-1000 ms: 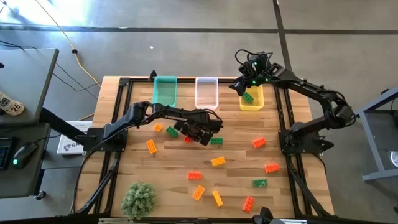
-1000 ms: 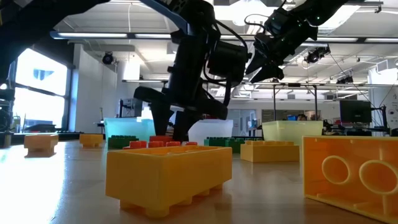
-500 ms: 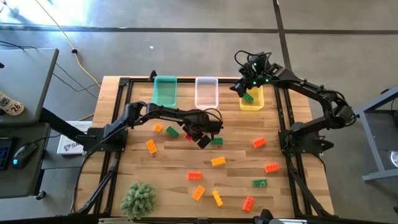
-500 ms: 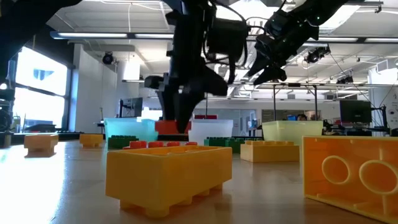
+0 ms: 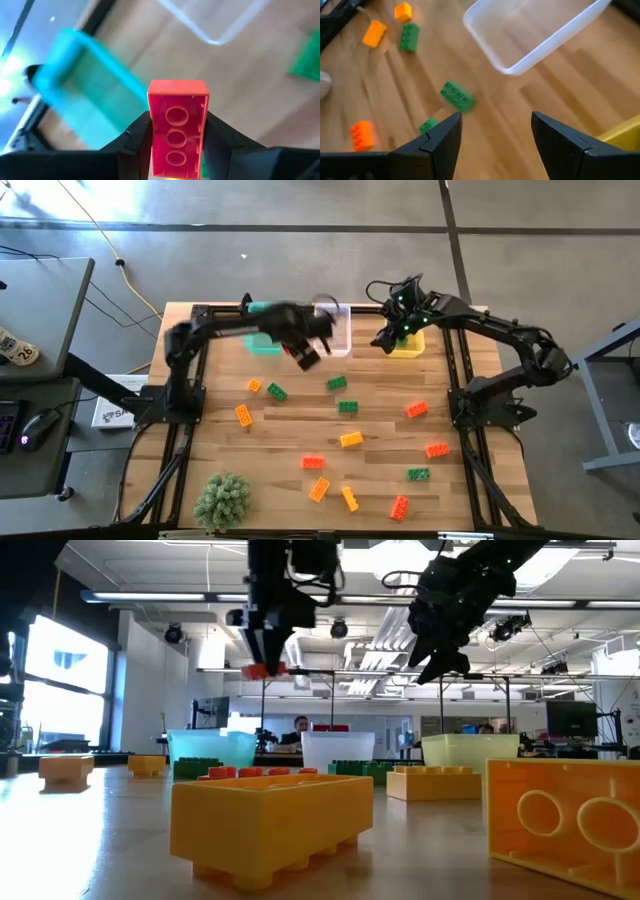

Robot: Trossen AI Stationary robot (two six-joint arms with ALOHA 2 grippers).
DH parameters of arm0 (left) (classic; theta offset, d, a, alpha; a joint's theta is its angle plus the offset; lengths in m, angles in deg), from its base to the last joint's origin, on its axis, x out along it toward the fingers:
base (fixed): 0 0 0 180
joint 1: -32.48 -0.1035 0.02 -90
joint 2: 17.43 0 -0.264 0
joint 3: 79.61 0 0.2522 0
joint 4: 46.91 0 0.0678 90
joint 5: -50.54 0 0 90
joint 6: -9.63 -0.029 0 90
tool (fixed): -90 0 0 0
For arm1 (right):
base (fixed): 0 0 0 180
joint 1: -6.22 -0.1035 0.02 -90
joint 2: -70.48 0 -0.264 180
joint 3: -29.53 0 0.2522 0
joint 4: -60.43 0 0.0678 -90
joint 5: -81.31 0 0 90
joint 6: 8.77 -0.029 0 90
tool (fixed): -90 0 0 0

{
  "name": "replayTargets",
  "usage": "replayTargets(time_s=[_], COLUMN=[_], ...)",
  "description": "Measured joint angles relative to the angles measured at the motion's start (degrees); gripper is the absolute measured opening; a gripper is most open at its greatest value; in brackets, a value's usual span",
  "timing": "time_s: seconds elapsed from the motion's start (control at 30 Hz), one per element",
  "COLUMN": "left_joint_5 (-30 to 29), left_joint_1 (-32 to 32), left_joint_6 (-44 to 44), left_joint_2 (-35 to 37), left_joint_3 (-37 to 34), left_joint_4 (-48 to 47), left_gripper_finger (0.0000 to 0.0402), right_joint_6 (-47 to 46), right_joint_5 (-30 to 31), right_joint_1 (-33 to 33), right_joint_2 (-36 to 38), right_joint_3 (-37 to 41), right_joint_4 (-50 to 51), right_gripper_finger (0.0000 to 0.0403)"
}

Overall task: Sort & place blocks by color
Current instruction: Put the orange game piece into the blue bin

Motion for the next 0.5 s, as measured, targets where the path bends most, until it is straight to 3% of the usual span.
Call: replayTargets(time_s=[0.13, 0.5], left_joint_5=[-0.2, 7.4], left_joint_1=[-6.5, -20.8], left_joint_6=[-2.8, -12.6], left_joint_2=[2.9, 3.2], left_joint_3=[-0.1, -0.2], left_joint_4=[-1.7, -4.3], left_gripper_finger=[0.0106, 0.0106], right_joint_6=[-3.9, -11.3], right_joint_5=[1.3, 3.5], right_joint_1=[-4.5, -17.3], right_joint_2=[0.0, 0.0], right_joint_3=[0.0, 0.0], right_joint_4=[0.3, 0.6], right_gripper_finger=[0.0227, 0.0227])
